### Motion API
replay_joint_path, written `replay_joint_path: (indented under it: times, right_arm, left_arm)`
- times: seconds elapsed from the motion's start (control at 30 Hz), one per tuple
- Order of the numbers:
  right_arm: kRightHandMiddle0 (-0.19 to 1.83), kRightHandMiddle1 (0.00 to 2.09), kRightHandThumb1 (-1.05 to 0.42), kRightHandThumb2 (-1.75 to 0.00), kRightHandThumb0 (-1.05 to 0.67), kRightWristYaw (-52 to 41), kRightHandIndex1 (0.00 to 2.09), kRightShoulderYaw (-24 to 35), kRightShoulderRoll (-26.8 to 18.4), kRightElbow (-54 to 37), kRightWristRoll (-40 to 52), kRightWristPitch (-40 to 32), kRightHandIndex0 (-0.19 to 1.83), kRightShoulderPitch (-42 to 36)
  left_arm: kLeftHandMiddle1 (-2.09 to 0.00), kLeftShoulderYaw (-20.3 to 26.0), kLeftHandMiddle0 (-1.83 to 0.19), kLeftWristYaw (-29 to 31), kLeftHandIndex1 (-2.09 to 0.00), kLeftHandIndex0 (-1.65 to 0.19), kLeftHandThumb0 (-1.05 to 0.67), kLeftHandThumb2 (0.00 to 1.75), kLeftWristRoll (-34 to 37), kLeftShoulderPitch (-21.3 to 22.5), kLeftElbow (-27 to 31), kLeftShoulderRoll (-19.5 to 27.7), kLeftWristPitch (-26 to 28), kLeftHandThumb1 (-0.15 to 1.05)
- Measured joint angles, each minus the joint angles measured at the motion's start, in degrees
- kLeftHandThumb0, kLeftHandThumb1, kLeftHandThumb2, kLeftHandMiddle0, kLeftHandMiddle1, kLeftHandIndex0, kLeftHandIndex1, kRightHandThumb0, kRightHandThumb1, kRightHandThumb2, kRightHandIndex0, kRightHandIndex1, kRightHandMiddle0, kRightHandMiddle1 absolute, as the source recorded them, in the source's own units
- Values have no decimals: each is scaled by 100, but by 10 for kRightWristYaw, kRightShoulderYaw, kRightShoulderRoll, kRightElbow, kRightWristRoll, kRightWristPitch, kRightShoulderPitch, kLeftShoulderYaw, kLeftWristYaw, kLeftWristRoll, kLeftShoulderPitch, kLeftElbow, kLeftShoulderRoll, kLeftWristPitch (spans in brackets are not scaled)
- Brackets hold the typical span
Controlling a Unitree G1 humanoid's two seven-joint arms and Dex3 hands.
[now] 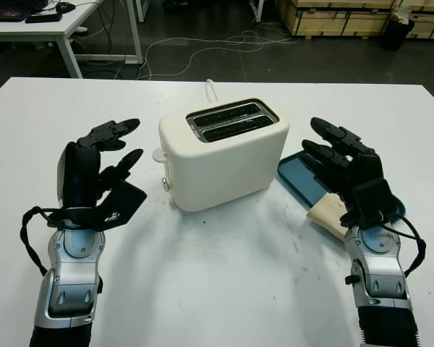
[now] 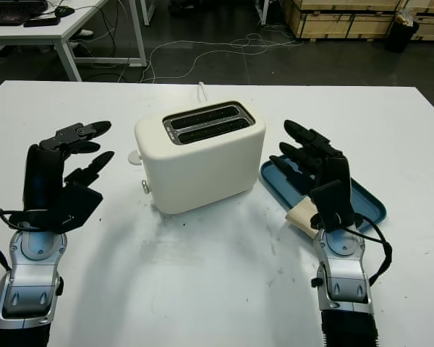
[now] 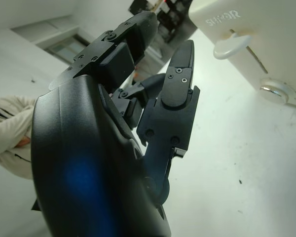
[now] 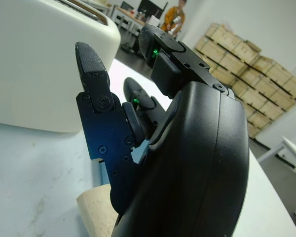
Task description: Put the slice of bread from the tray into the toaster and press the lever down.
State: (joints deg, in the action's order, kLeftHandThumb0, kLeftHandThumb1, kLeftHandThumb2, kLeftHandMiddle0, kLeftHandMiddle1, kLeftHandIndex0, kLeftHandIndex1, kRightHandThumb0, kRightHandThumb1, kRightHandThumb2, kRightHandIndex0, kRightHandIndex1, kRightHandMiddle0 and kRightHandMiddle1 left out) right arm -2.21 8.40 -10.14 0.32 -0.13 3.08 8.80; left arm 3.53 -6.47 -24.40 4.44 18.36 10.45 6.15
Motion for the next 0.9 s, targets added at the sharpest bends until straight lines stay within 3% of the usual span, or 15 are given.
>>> replay_joint_path:
  times: [0.53,0.7,0.9]
  right_arm:
    - [72,0,-84,0,-47,-3,0,-1,-2,-7,-7,0,79,-3]
    - [72,0,-82,0,-49,-5,0,2,-29,-28,-30,15,79,-27]
    - [73,0,-82,0,-52,4,0,20,-92,-25,-96,109,79,-77]
  left_arm:
    - [-93,-2,-57,-1,-9,-83,-33,10,0,0,-2,-3,0,92]
    - [-94,-2,-56,-3,-9,-83,-31,11,0,-1,-2,-5,0,92]
    - [-95,-3,-54,-4,-9,-82,-33,12,0,-1,-3,-5,0,92]
